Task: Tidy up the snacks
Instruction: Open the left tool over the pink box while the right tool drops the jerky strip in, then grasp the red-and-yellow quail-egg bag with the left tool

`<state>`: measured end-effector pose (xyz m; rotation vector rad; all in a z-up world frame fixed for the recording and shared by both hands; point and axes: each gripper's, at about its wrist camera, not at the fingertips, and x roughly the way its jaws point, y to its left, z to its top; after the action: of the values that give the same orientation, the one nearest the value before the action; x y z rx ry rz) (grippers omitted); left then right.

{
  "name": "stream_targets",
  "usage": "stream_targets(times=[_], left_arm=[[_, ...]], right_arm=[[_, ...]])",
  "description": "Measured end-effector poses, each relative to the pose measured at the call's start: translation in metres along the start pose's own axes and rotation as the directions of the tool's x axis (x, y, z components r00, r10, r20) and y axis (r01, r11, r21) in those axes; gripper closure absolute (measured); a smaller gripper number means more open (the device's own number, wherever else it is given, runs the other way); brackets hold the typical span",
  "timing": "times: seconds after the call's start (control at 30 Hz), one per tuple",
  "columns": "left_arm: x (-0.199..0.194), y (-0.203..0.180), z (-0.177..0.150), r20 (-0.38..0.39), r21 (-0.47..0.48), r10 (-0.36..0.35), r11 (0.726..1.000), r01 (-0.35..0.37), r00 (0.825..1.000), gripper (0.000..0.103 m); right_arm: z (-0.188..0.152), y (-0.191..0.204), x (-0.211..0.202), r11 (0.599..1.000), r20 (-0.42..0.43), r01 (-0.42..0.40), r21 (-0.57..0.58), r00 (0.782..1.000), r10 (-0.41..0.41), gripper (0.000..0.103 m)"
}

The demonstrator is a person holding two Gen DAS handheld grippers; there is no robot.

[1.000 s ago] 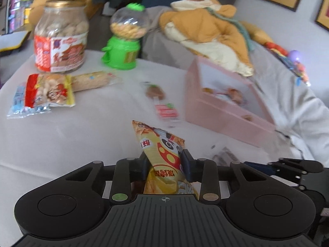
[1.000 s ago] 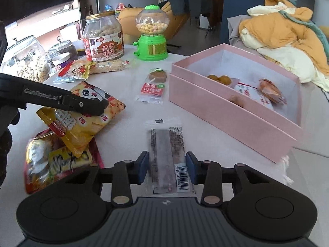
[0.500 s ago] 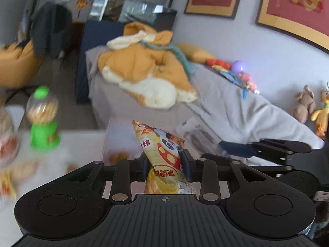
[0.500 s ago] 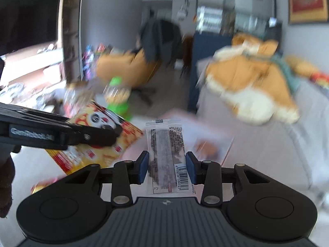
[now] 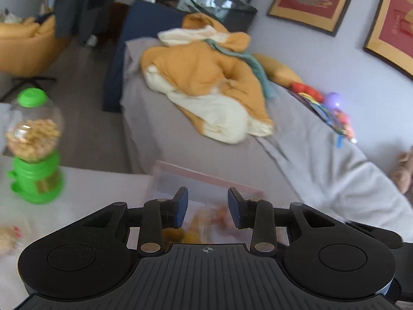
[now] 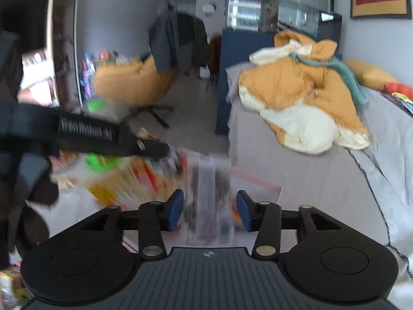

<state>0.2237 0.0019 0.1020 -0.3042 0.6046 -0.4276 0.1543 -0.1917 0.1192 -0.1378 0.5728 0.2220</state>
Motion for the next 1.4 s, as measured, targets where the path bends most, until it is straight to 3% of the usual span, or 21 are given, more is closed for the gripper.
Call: stream_targets(times=[0.1,0.17,0.3,0.37,0.43,0.5,0.6,0.67,0.77,0.83,0.9,1.0,1.1,1.17,1.23,1.33,1.4], left_arm=[[-0.008,0.026,-0.005,0.001,-0.022,0.032,0.999,-0.032,0.999,0.064],[-0.011,0.042,-0.008,-0.012,-0.026,0.097,0.995,-0.098,0.995,0.065],[-0.009,0.067,-0.023,-0.085,0.001,0.201,0.979,-0.202,0.976,0.065],[-0.003,0.075,-0.034,-0.144,0.027,0.249,0.968,-0.248,0.958,0.065],[0.003,0.080,-0.043,-0.176,0.055,0.283,0.959,-0.278,0.943,0.064],[0.009,0.081,-0.052,-0.189,0.078,0.307,0.951,-0.298,0.933,0.064],[0.014,0.076,-0.060,-0.169,0.116,0.337,0.940,-0.321,0.926,0.058],[0.020,0.075,-0.061,-0.173,0.149,0.359,0.930,-0.336,0.917,0.054],[0.011,0.075,-0.054,-0.167,0.130,0.322,0.944,-0.303,0.932,0.058],[-0.005,0.078,-0.050,-0.114,0.115,0.304,0.950,-0.291,0.946,0.057],[-0.030,0.089,-0.047,-0.040,0.121,0.326,0.940,-0.319,0.945,0.057],[-0.066,0.126,-0.048,0.039,0.071,0.419,0.905,-0.420,0.907,0.058],[-0.094,0.174,-0.053,0.025,-0.060,0.503,0.863,-0.501,0.864,0.059],[-0.104,0.194,-0.062,0.002,-0.098,0.527,0.846,-0.524,0.850,0.059],[-0.112,0.195,-0.073,0.002,-0.074,0.511,0.857,-0.510,0.859,0.059],[-0.120,0.174,-0.091,0.023,0.034,0.480,0.876,-0.481,0.877,0.059],[-0.127,0.164,-0.103,0.025,0.044,0.446,0.894,-0.446,0.895,0.060]], right_arm=[[-0.013,0.006,0.008,1.000,-0.029,-0.013,-0.022,1.000,0.013,0.045],[-0.022,0.010,0.005,0.999,-0.038,-0.033,-0.023,0.999,0.032,0.042],[-0.044,0.017,-0.003,0.993,-0.074,-0.115,0.001,0.991,0.114,0.038],[-0.057,0.021,-0.007,0.988,-0.099,-0.153,0.024,0.983,0.154,0.036],[-0.066,0.026,-0.014,0.993,-0.061,-0.114,0.001,0.992,0.114,0.032],[-0.069,0.032,-0.018,0.995,-0.058,-0.092,-0.025,0.994,0.090,0.032],[-0.072,0.033,-0.024,0.980,-0.078,-0.199,0.011,0.977,0.199,0.031],[-0.075,0.038,-0.021,0.977,-0.098,-0.213,-0.004,0.972,0.211,0.031],[-0.084,0.046,-0.010,0.980,-0.154,-0.199,-0.003,0.968,0.197,0.031],[-0.086,0.051,-0.004,0.976,-0.180,-0.218,0.016,0.959,0.218,0.031],[-0.089,0.061,-0.002,0.974,-0.187,-0.226,0.006,0.957,0.223,0.031],[-0.087,0.077,0.004,0.973,-0.193,-0.231,-0.026,0.956,0.222,0.030],[-0.080,0.092,0.007,0.964,-0.196,-0.262,-0.041,0.949,0.249,0.026],[-0.072,0.104,0.010,0.960,-0.196,-0.277,-0.048,0.945,0.263,0.025],[-0.061,0.116,0.013,0.957,-0.196,-0.287,-0.046,0.942,0.273,0.024],[-0.038,0.132,0.023,0.951,-0.192,-0.306,-0.044,0.937,0.293,0.024],[-0.019,0.145,0.034,0.951,-0.189,-0.306,-0.042,0.937,0.293,0.024]])
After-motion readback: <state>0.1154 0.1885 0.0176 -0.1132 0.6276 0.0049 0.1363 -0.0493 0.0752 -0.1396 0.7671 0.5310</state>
